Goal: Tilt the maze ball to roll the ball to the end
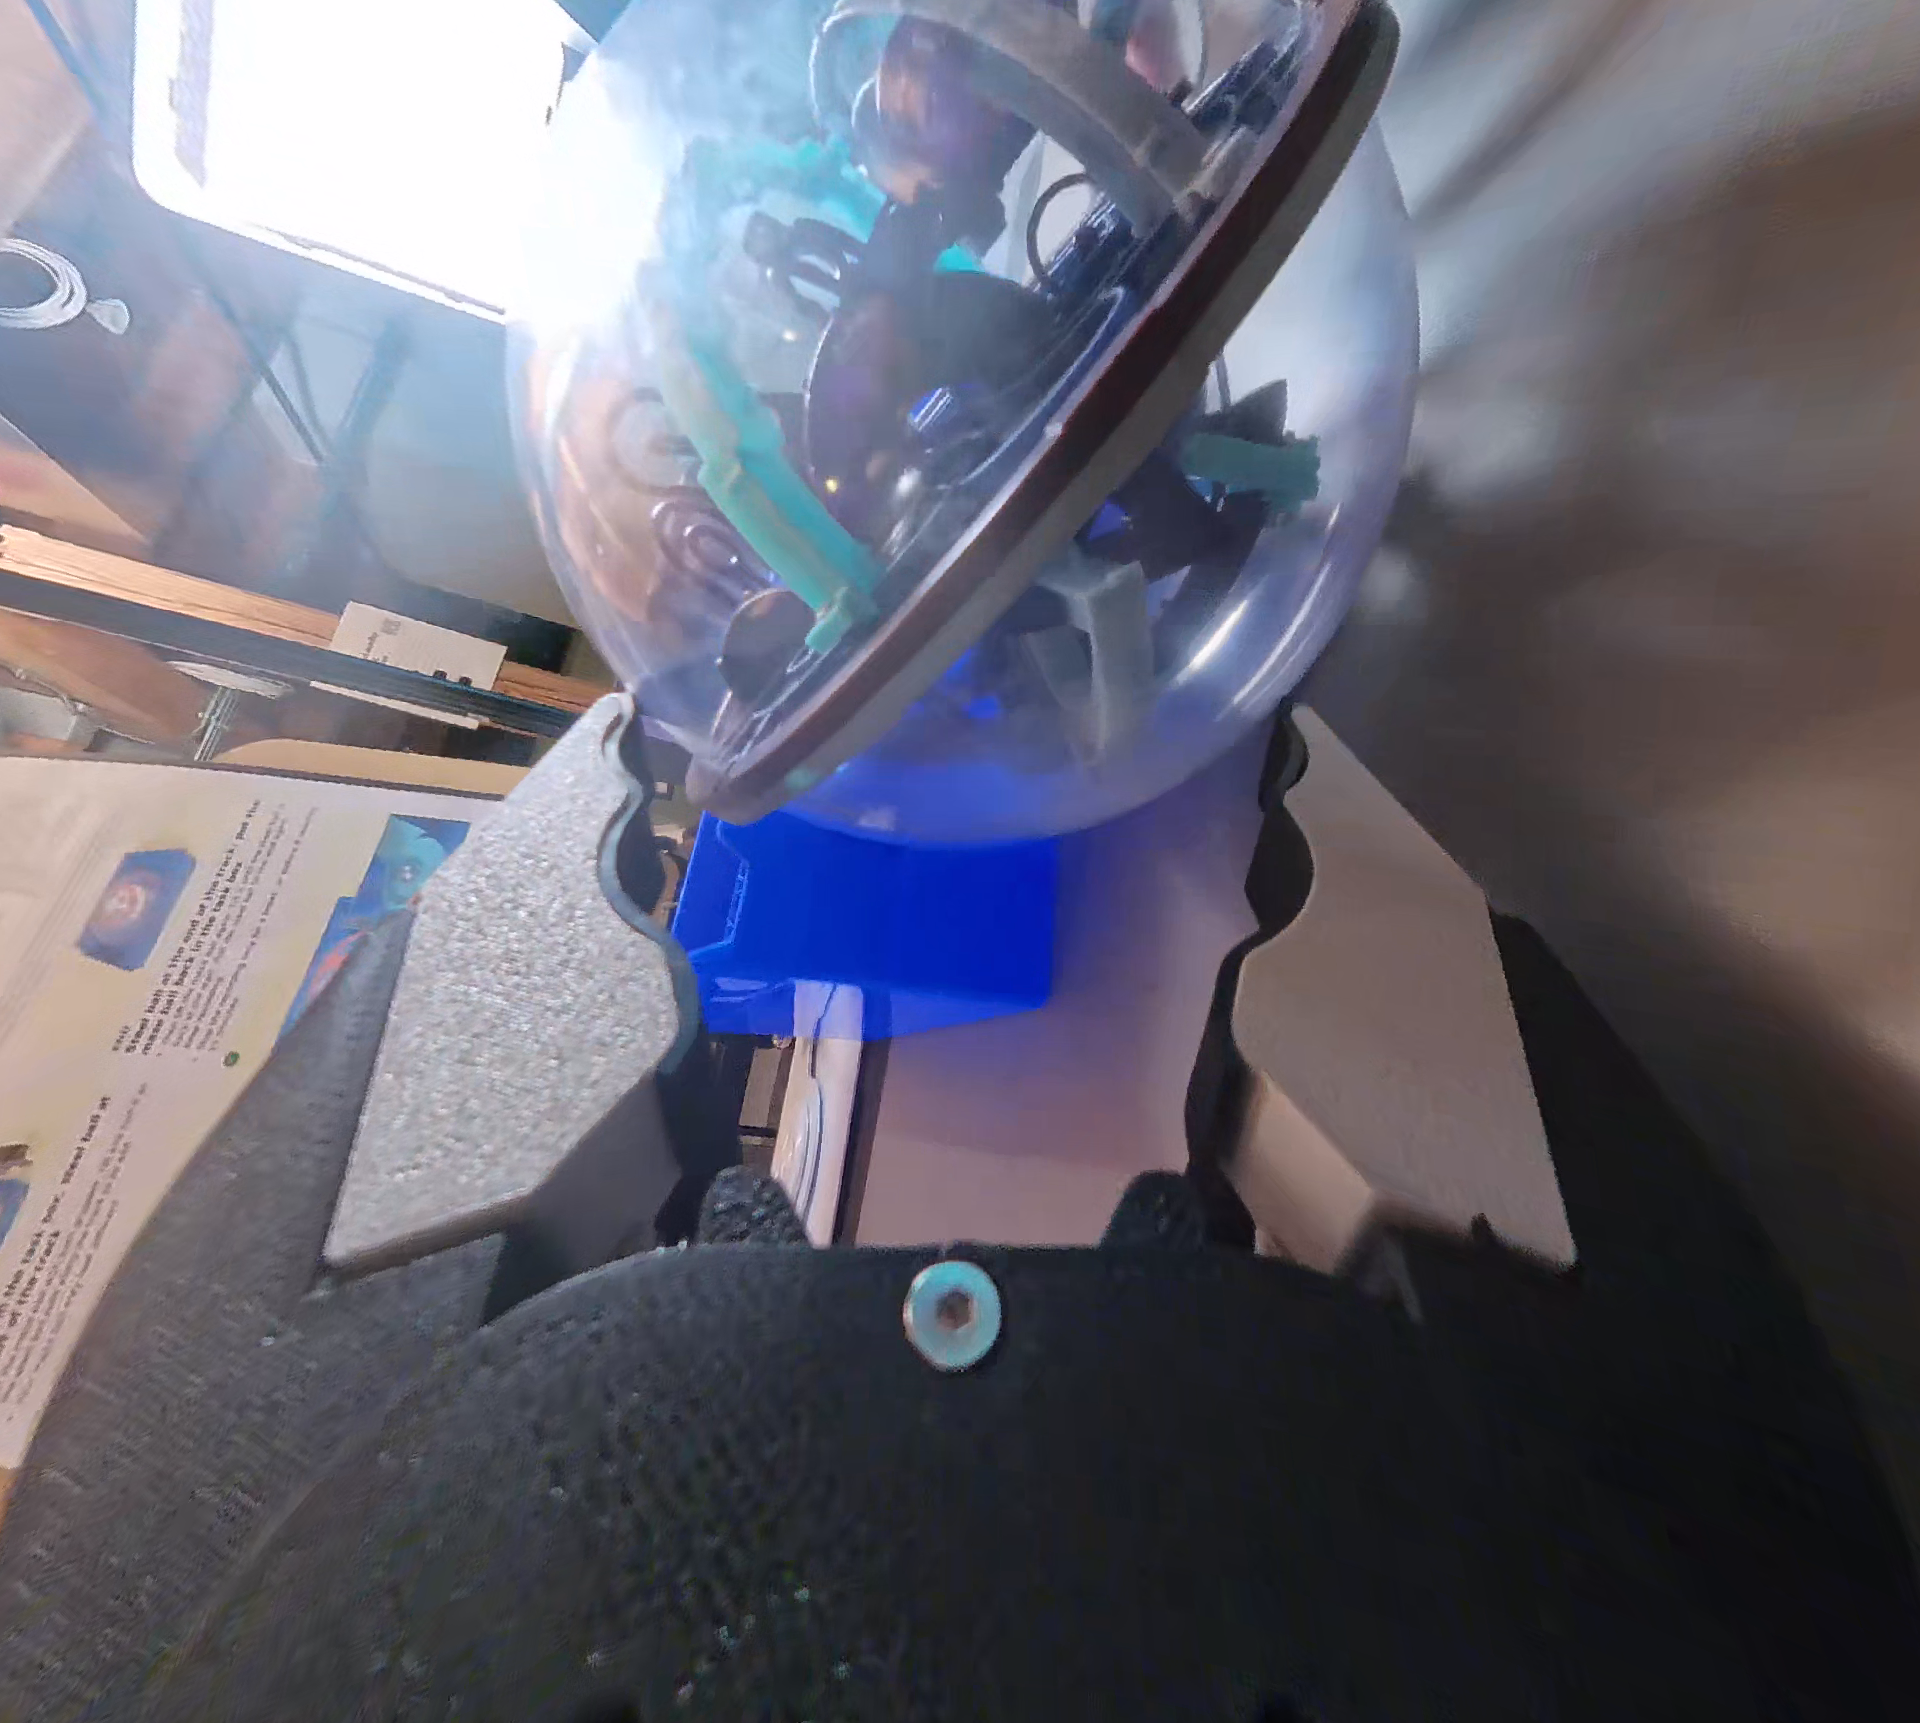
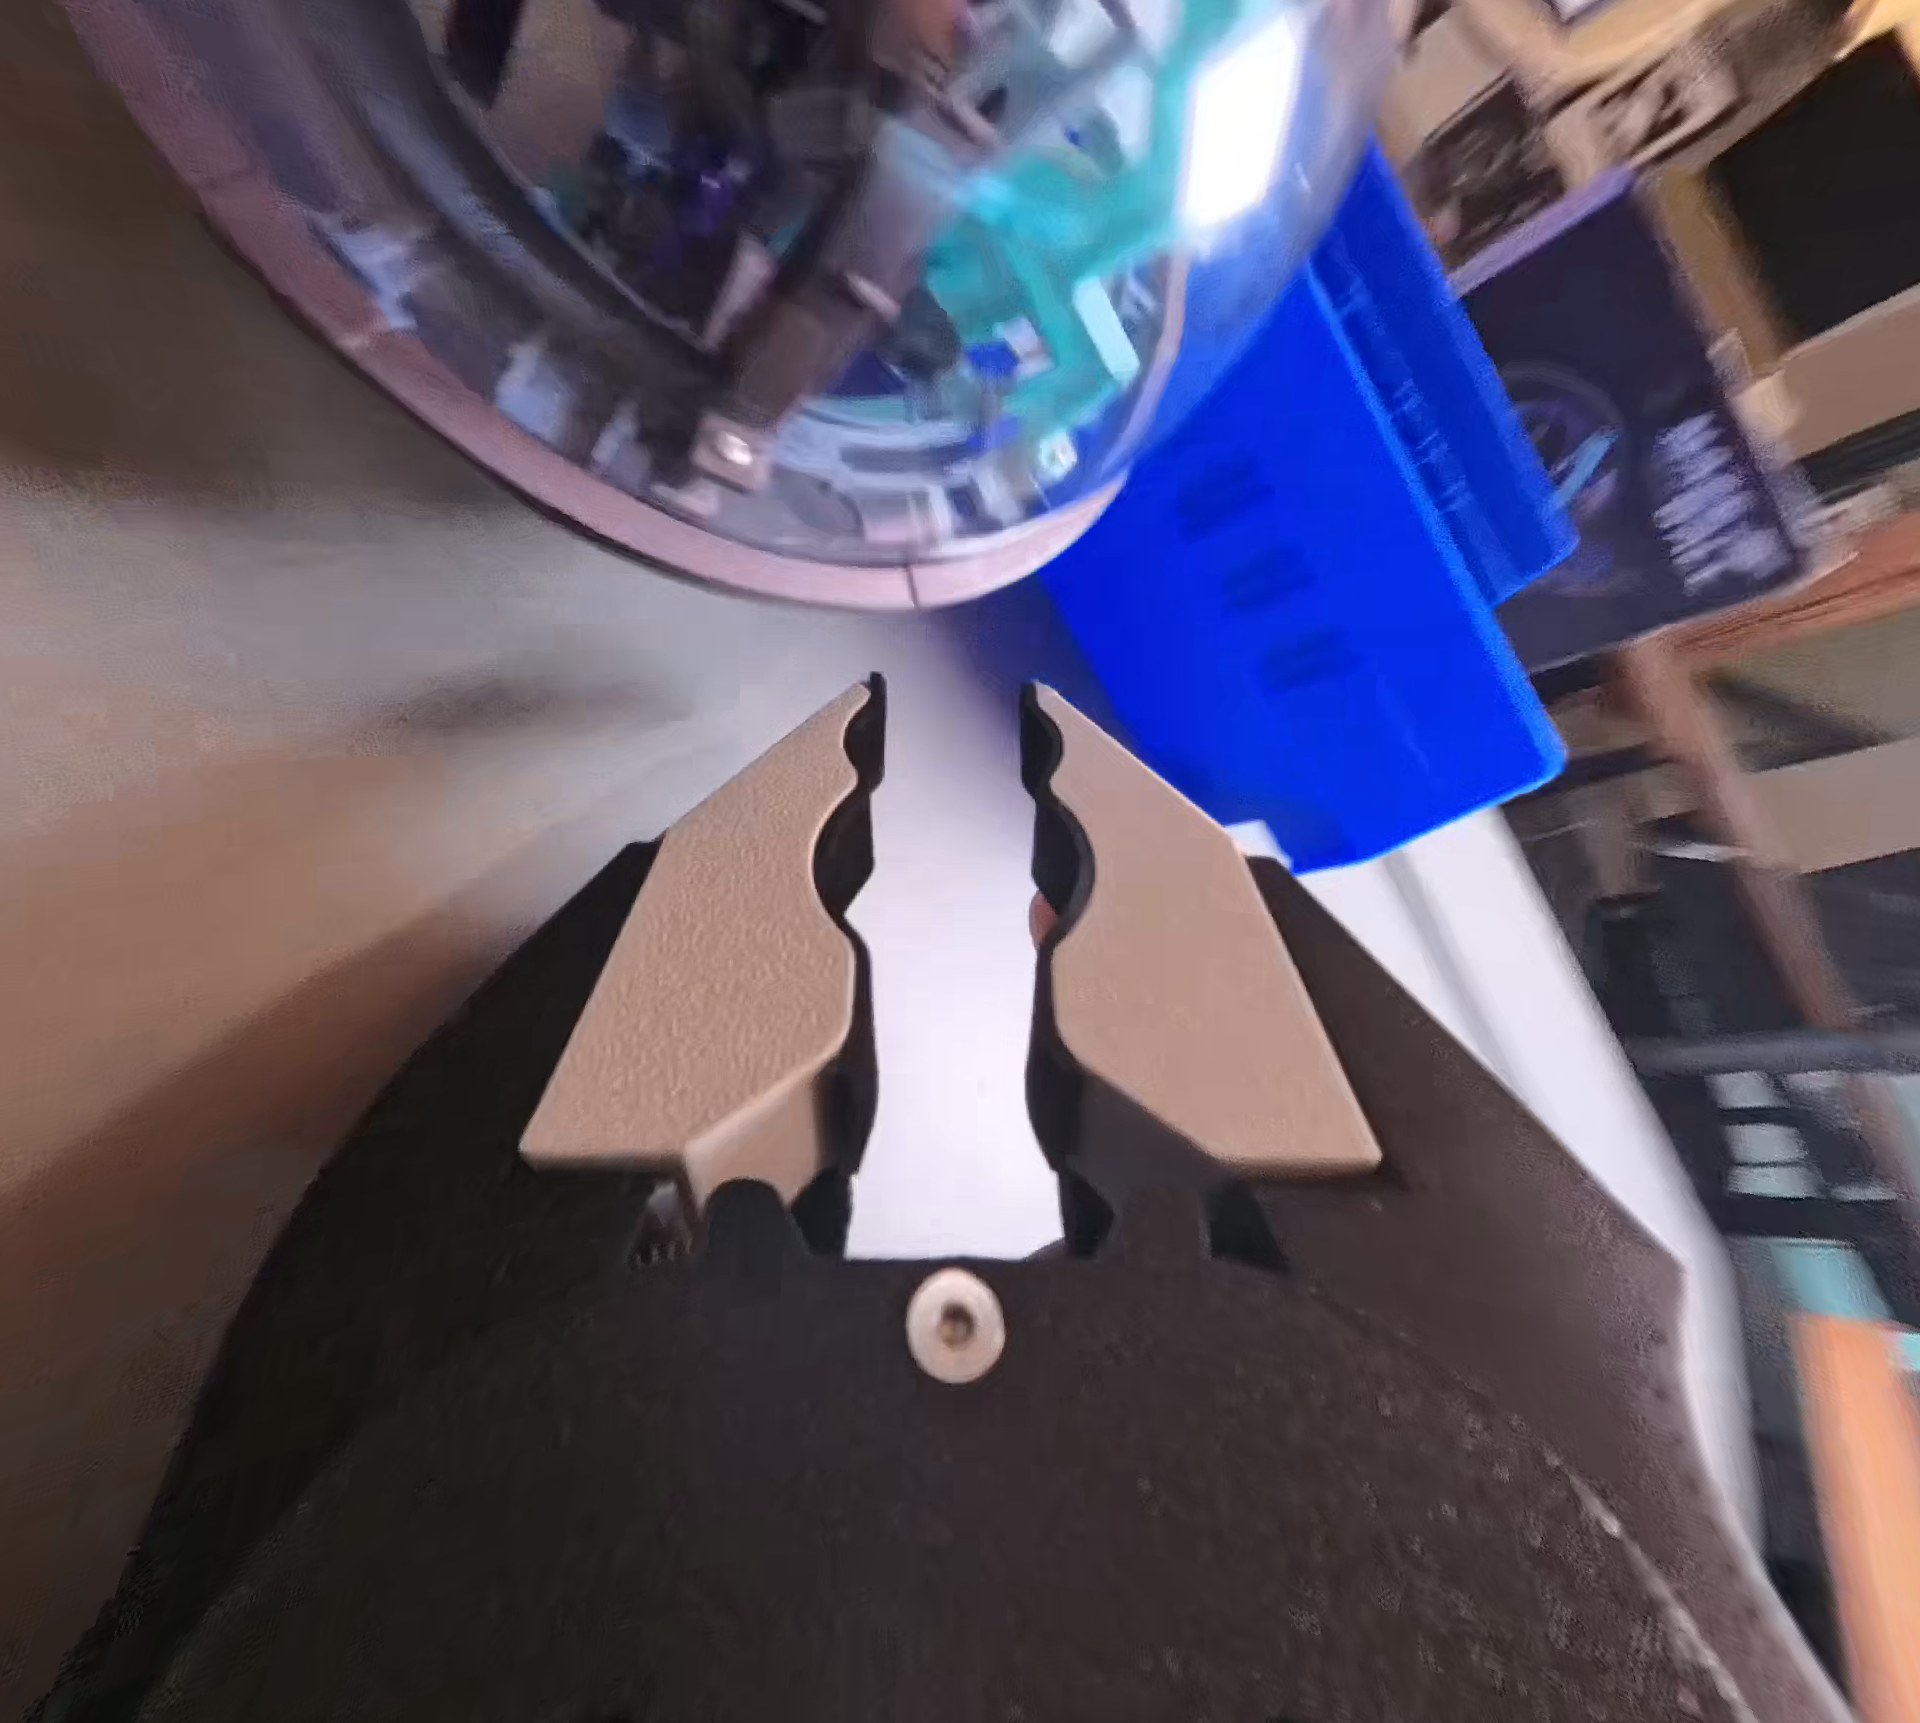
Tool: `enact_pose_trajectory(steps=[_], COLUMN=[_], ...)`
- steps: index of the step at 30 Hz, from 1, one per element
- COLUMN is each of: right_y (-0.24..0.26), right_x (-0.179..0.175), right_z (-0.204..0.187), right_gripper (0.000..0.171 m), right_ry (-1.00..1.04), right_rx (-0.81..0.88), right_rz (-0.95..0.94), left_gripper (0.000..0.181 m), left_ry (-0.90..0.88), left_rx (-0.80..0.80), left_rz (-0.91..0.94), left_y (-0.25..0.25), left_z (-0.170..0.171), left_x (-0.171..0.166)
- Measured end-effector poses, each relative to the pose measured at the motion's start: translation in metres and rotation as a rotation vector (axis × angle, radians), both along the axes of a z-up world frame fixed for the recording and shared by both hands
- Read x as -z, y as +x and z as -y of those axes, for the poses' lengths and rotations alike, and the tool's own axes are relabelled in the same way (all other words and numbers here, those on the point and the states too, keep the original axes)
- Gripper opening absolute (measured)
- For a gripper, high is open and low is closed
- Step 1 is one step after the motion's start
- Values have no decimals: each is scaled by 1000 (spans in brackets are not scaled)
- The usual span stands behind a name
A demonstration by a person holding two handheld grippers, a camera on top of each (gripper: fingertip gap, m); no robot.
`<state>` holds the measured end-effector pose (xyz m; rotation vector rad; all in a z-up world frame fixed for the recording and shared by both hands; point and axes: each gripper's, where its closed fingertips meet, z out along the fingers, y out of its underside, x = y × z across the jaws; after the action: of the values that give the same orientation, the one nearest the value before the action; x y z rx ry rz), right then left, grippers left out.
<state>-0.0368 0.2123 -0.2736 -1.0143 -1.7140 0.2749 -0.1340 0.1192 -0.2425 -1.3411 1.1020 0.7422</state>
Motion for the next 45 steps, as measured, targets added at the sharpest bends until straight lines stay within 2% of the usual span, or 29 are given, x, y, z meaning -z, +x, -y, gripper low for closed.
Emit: enact_pose_trajectory(steps=[3,5,8,11,15,19,23,27,31,35,37,41,44,45], right_y=[5,9,16,14,11,6,3,7,8,7,5,2,1,2], right_x=[2,-5,-10,-14,-12,-10,-6,-3,-16,-22,-23,-31,-26,-22], right_z=[3,12,29,38,48,56,72,90,77,62,61,67,66,69], right_gripper=[28,32,35,41,42,42,42,42,46,60,60,53,40,29], right_ry=[-364,-559,-741,-830,-803,-760,-677,-686,-811,-991,-1033,-1046,-1028,-1030], right_rx=[-30,-96,-190,-229,-249,-251,-288,-364,-343,-286,-282,-306,-273,-280], right_rz=[-35,-58,-47,-56,-30,-25,10,63,-2,-48,-58,-91,-71,-42], left_gripper=[106,102,101,94,91,96,94,77,66,67,68,67,66,66], left_ry=[-30,-55,-129,-271,-426,-538,-548,-555,-540,-567,-580,-565,-543,-526], left_rx=[34,97,138,225,342,356,340,380,357,351,364,376,366,349], left_rz=[68,207,473,797,1230,1457,1462,1484,1498,1507,1495,1461,1489,1499], left_y=[1,5,-1,-5,-8,-5,-10,-22,-32,-29,-25,-20,-26,-30], left_z=[11,23,36,44,46,40,38,42,41,39,40,38,35,33], left_x=[0,-8,-17,-21,-36,-37,-32,-34,-34,-32,-31,-32,-34,-35])
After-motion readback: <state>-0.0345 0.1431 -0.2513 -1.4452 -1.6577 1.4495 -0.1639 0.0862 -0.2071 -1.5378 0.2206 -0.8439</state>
